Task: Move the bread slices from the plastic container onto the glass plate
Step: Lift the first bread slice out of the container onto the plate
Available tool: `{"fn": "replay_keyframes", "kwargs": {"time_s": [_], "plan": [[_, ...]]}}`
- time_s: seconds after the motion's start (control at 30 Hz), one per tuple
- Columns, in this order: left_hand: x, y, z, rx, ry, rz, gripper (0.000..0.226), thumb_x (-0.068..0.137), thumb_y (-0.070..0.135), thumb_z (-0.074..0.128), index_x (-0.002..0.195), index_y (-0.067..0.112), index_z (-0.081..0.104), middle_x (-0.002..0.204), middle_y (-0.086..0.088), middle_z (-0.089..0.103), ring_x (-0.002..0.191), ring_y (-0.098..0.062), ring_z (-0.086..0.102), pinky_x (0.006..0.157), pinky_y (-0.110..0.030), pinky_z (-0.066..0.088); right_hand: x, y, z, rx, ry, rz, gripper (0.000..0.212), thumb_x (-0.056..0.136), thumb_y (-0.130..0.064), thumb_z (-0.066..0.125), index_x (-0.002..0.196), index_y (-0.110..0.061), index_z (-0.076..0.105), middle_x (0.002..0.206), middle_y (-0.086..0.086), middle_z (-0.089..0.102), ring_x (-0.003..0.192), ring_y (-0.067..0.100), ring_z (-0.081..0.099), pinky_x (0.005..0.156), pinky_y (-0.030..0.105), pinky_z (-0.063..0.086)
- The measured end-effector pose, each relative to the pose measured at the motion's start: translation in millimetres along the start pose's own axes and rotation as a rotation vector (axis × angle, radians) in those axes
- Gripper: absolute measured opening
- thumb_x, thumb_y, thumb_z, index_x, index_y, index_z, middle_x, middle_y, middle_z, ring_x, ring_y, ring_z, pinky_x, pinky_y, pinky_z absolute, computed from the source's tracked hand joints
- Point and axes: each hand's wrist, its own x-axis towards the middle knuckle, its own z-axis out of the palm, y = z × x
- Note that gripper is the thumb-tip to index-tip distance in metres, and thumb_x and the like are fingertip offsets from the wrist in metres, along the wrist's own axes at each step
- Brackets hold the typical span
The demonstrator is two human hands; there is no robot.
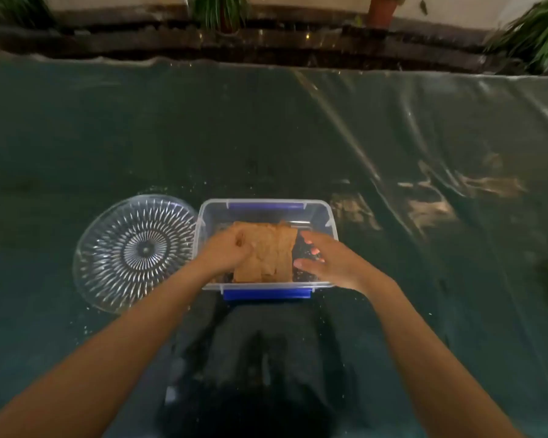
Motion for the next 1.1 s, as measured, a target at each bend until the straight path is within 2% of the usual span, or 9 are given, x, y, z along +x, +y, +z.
{"fn": "replay_keyframes", "kwargs": {"time_s": [0.1, 0.2, 0.3, 0.47, 0.57, 0.8, 0.93, 1.0, 1.1], "plan": [[8.1, 1.7, 7.2, -0.022, 0.025, -0.052, 0.036, 0.092, 0.022, 0.049, 0.127, 0.015, 0.048, 0.129, -0.009, 0.056, 0.117, -0.025, 0.054, 0.094, -0.036, 0.046, 19.0, -0.4, 6.6, -0.032, 0.067, 0.044, 0.058, 0.089, -0.037, 0.057, 0.141, -0.023, 0.036, 0.142, 0.004, 0.049, 0.122, 0.024, 0.053, 0.091, 0.025, 0.04], [16.4, 1.9, 14.5, -0.028, 0.073, -0.134, 0.037, 0.092, 0.019, 0.048, 0.129, 0.013, 0.047, 0.131, -0.011, 0.055, 0.12, -0.028, 0.053, 0.1, -0.043, 0.047, 37.1, -4.7, 14.7, -0.038, 0.099, 0.058, 0.044, 0.092, -0.028, 0.054, 0.134, -0.019, 0.042, 0.118, 0.003, 0.06, 0.103, 0.023, 0.061, 0.074, 0.021, 0.047], [24.6, 1.9, 18.6, -0.04, 0.141, -0.182, 0.034, 0.094, 0.022, 0.046, 0.126, 0.013, 0.048, 0.13, -0.012, 0.054, 0.12, -0.029, 0.053, 0.098, -0.043, 0.047, 51.6, -6.9, 20.0, -0.019, 0.15, 0.122, 0.045, 0.096, -0.022, 0.048, 0.139, -0.015, 0.038, 0.128, 0.011, 0.059, 0.114, 0.029, 0.058, 0.093, 0.035, 0.049], [33.3, -4.1, 18.7, 0.023, 0.169, -0.161, 0.036, 0.091, 0.023, 0.047, 0.124, 0.012, 0.049, 0.128, -0.015, 0.054, 0.118, -0.032, 0.052, 0.099, -0.047, 0.047, 62.3, -6.0, 23.6, 0.043, 0.182, 0.16, 0.041, 0.097, -0.016, 0.045, 0.139, -0.011, 0.045, 0.139, 0.012, 0.053, 0.124, 0.03, 0.053, 0.106, 0.039, 0.044], [34.7, -9.1, 19.7, 0.051, 0.189, -0.127, 0.038, 0.09, 0.028, 0.049, 0.125, 0.013, 0.049, 0.129, -0.014, 0.053, 0.119, -0.031, 0.05, 0.101, -0.048, 0.045, 64.7, -5.2, 22.6, 0.051, 0.223, 0.138, 0.038, 0.095, -0.017, 0.051, 0.133, -0.011, 0.052, 0.133, 0.012, 0.056, 0.118, 0.029, 0.057, 0.104, 0.037, 0.046], [35.4, -13.1, 23.7, 0.04, 0.263, -0.076, 0.04, 0.09, 0.03, 0.05, 0.127, 0.014, 0.048, 0.131, -0.012, 0.052, 0.12, -0.028, 0.049, 0.102, -0.04, 0.041, 66.5, -12.7, 23.3, 0.128, 0.389, 0.109, 0.039, 0.089, -0.014, 0.062, 0.127, -0.011, 0.055, 0.123, 0.011, 0.052, 0.088, 0.015, 0.057, 0.085, 0.021, 0.045], [37.2, -13.1, 21.7, 0.005, 0.264, -0.087, 0.041, 0.09, 0.03, 0.051, 0.128, 0.013, 0.048, 0.131, -0.014, 0.05, 0.119, -0.029, 0.049, 0.099, -0.037, 0.04, 70.6, -10.4, 22.3, 0.163, 0.359, 0.183, 0.026, 0.088, -0.015, 0.062, 0.11, -0.001, 0.064, 0.109, 0.018, 0.064, 0.097, 0.032, 0.062, 0.09, 0.037, 0.052], [37.4, -13.4, 20.5, -0.02, 0.273, -0.083, 0.039, 0.09, 0.028, 0.052, 0.126, 0.013, 0.05, 0.13, -0.013, 0.052, 0.119, -0.028, 0.049, 0.099, -0.035, 0.04, 70.2, -9.6, 23.0, 0.233, 0.299, 0.227, 0.027, 0.09, -0.019, 0.06, 0.111, -0.003, 0.064, 0.108, 0.017, 0.067, 0.096, 0.031, 0.064, 0.089, 0.043, 0.055], [35.7, -13.0, 20.3, -0.057, 0.301, -0.052, 0.037, 0.089, 0.027, 0.055, 0.123, 0.014, 0.051, 0.128, -0.011, 0.054, 0.117, -0.025, 0.051, 0.097, -0.033, 0.041, 69.2, -9.4, 25.4, 0.264, 0.337, 0.24, 0.031, 0.089, -0.023, 0.06, 0.117, -0.01, 0.06, 0.111, 0.007, 0.065, 0.091, 0.016, 0.058, 0.076, 0.023, 0.05]]}}
